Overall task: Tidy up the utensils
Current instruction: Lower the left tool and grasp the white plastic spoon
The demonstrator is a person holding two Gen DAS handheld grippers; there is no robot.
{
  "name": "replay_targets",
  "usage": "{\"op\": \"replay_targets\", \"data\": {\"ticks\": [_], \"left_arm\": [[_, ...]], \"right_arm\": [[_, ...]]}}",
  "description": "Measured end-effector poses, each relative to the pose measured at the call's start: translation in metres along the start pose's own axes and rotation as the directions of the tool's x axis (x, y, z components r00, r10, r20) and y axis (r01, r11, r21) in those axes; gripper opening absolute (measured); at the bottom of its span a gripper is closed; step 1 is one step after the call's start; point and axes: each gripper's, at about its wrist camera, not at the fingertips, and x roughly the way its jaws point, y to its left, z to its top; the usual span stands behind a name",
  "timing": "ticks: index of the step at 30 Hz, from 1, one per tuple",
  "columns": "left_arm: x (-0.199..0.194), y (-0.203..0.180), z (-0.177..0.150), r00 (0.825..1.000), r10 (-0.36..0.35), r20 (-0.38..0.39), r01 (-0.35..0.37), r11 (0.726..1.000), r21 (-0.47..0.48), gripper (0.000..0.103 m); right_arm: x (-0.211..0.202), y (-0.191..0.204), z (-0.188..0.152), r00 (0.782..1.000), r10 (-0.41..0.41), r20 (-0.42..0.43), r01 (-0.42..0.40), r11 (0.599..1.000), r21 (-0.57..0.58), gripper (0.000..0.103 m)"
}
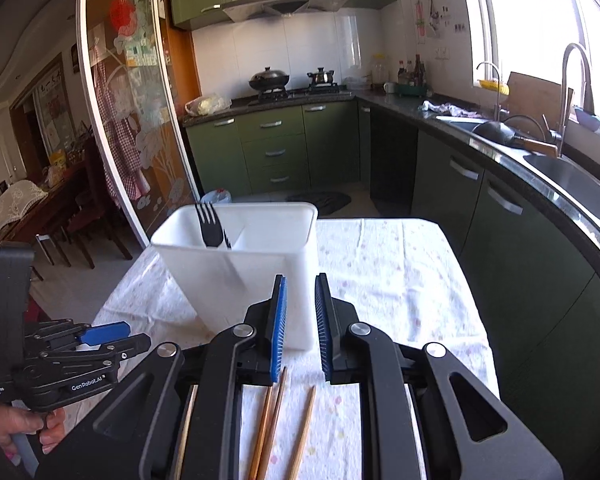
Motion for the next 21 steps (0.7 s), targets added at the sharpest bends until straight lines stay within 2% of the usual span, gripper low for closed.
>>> {"op": "replay_targets", "data": {"ticks": [3,6,16,19,20,21], "left_arm": [[0.013,0.000,-0.020,0.995,-0.005,-0.104,0.003,1.000,-0.020,0.034],[0.021,-0.008,-0.035,0.988,0.014,-0.155,-0.017,1.000,-0.014,0.034],[0.034,-0.032,-0.043,0.976,0.073,-0.207,-0.074,0.997,0.002,0.034],[0.038,-0.031,-0.048,0.968,0.071,-0.242,-0.076,0.997,-0.010,0.034],[0.040,-0.031,-0.050,0.965,0.067,-0.254,-0.073,0.997,-0.014,0.034],[0.042,-0.030,-0.052,0.963,0.065,-0.262,-0.071,0.997,-0.016,0.029]], "right_arm": [[0.004,-0.001,-0.013,0.998,0.030,-0.053,-0.030,1.000,0.003,0.014],[0.006,0.003,-0.021,0.997,0.037,-0.074,-0.038,0.999,-0.008,0.014],[-0.004,0.005,-0.022,0.994,0.059,-0.087,-0.061,0.998,-0.020,0.014],[-0.007,0.003,-0.021,0.994,0.069,-0.087,-0.070,0.997,-0.015,0.014],[-0.008,0.003,-0.019,0.994,0.072,-0.087,-0.074,0.997,-0.012,0.019],[-0.008,0.002,-0.018,0.993,0.077,-0.087,-0.078,0.997,-0.010,0.022]]}}
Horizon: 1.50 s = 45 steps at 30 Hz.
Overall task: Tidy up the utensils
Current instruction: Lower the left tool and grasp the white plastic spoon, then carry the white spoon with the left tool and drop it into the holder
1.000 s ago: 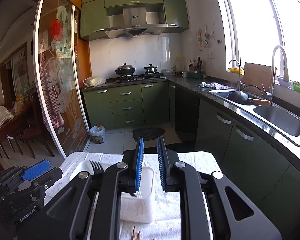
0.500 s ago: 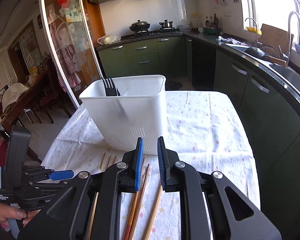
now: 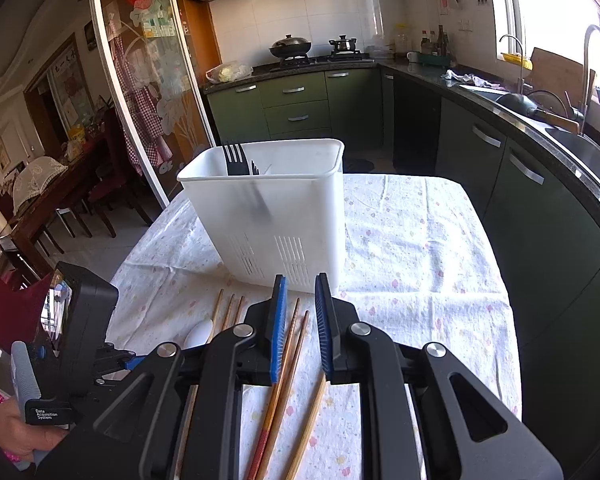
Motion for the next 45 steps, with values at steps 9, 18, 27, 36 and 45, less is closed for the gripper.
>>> {"op": "replay_targets", "data": {"ticks": [9,18,27,36,45], "left_arm": [[-0.005,0.005,0.003,0.999,-0.015,0.035,0.015,1.000,-0.008,0.009],[-0.042,0.012,0.003,0.991,-0.029,0.131,0.025,0.999,0.031,0.009],[-0.047,0.011,-0.002,0.988,-0.047,0.145,0.038,0.997,0.064,0.009],[-0.067,0.008,0.001,0.974,-0.073,0.212,0.055,0.995,0.089,0.009],[-0.140,-0.002,0.022,0.882,-0.164,0.443,0.119,0.985,0.128,0.009]], "right_arm": [[0.032,0.021,-0.016,0.984,0.046,-0.171,-0.058,0.996,-0.067,0.028],[0.105,0.032,-0.045,0.913,0.073,-0.400,-0.109,0.992,-0.068,0.029],[0.131,0.034,-0.050,0.886,0.110,-0.451,-0.133,0.991,-0.021,0.016],[0.082,0.030,-0.033,0.940,0.133,-0.314,-0.142,0.990,-0.003,0.003],[-0.003,0.011,0.002,0.992,0.119,-0.043,-0.118,0.993,0.017,0.003]]}}
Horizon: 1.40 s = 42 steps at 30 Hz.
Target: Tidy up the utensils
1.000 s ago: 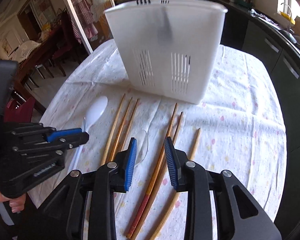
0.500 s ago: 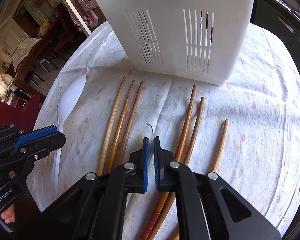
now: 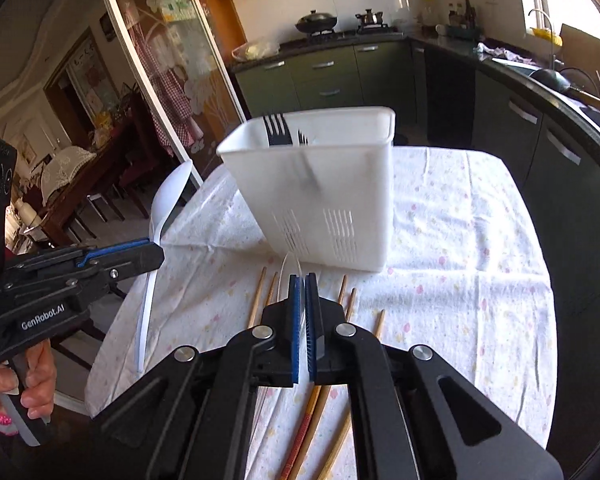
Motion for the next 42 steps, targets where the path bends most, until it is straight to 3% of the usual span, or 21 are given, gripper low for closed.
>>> {"op": "replay_targets", "data": {"ticks": [2,4,6,10,12,13,16,18,21,28,33,38,42], "left_arm": [[-0.010,-0.005,0.019,0.996,-0.025,0.090,0.024,1.000,0.008,0.009],[-0.020,-0.009,0.037,0.979,-0.047,0.197,0.044,0.999,0.018,0.009],[-0.026,-0.013,0.053,0.946,-0.058,0.318,0.050,0.998,0.034,0.009],[-0.028,-0.024,0.075,0.851,-0.036,0.524,-0.007,0.997,0.079,0.009],[-0.022,-0.028,0.083,0.824,-0.032,0.566,-0.021,0.996,0.087,0.009],[-0.016,-0.030,0.086,0.818,-0.032,0.575,-0.026,0.995,0.092,0.010],[0.006,-0.033,0.093,0.818,-0.028,0.575,-0.036,0.994,0.099,0.009],[0.020,-0.032,0.094,0.820,-0.017,0.572,-0.045,0.995,0.094,0.010],[0.041,-0.024,0.091,0.837,-0.005,0.548,-0.042,0.996,0.074,0.010],[0.072,-0.007,0.081,0.871,0.003,0.491,-0.038,0.997,0.061,0.010],[0.084,-0.003,0.071,0.890,-0.016,0.456,-0.020,0.997,0.073,0.010],[0.079,0.004,0.062,0.896,-0.029,0.444,-0.005,0.997,0.074,0.011],[0.066,0.007,0.056,0.890,-0.037,0.455,-0.002,0.997,0.083,0.012]], "right_arm": [[-0.015,0.002,0.006,0.998,-0.020,0.057,0.020,1.000,-0.009,0.003],[-0.031,-0.003,0.008,0.993,-0.040,0.109,0.042,0.999,-0.017,0.003],[-0.043,-0.003,0.010,0.987,-0.055,0.152,0.059,0.998,-0.024,0.003],[-0.056,-0.007,0.019,0.976,-0.076,0.207,0.084,0.996,-0.030,0.003],[-0.060,-0.008,0.026,0.966,-0.096,0.242,0.107,0.994,-0.035,0.003],[-0.061,-0.008,0.030,0.959,-0.104,0.265,0.118,0.992,-0.037,0.003],[-0.068,-0.005,0.048,0.931,-0.125,0.344,0.145,0.989,-0.031,0.003],[-0.073,-0.004,0.062,0.900,-0.149,0.409,0.173,0.985,-0.023,0.003],[-0.079,-0.004,0.086,0.852,-0.182,0.492,0.204,0.979,0.009,0.003],[-0.083,-0.003,0.128,0.777,-0.224,0.589,0.249,0.968,0.039,0.004],[-0.065,0.001,0.149,0.732,-0.273,0.624,0.330,0.944,0.026,0.003],[-0.039,0.006,0.160,0.685,-0.316,0.656,0.396,0.918,0.029,0.004],[-0.017,0.002,0.169,0.677,-0.338,0.653,0.412,0.910,0.043,0.004]]}}
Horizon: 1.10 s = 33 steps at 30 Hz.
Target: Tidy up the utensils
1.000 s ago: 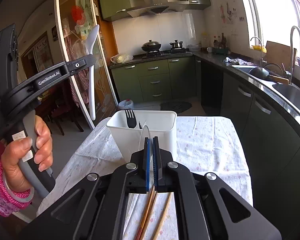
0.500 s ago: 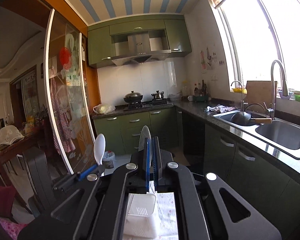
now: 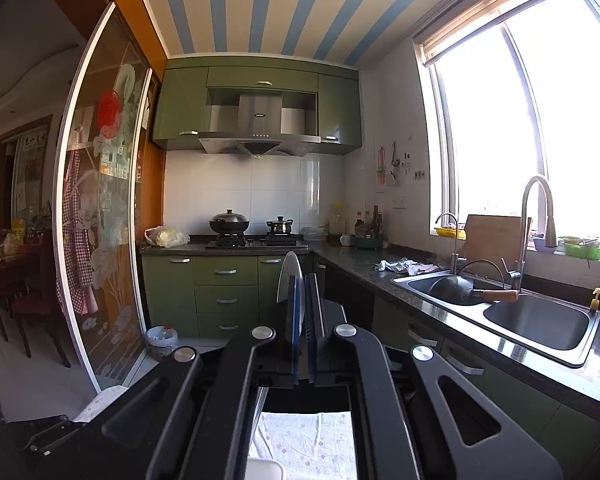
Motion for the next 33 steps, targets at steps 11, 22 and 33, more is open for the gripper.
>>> {"op": "replay_targets", "data": {"ticks": [11,22,33], "left_arm": [[-0.033,0.010,-0.004,0.998,-0.015,-0.055,0.014,0.999,-0.035,0.016],[-0.049,0.004,-0.030,0.973,0.002,-0.229,-0.016,0.998,-0.061,0.017],[-0.044,0.002,-0.086,0.826,0.021,-0.564,-0.104,0.988,-0.115,0.017]], "right_arm": [[0.012,0.009,-0.063,0.997,0.001,-0.082,-0.003,1.000,-0.025,0.004],[-0.026,0.022,-0.091,0.994,0.051,-0.099,-0.060,0.994,-0.089,0.026],[-0.143,-0.031,-0.122,0.972,0.117,-0.202,-0.104,0.992,0.073,0.028]]}}
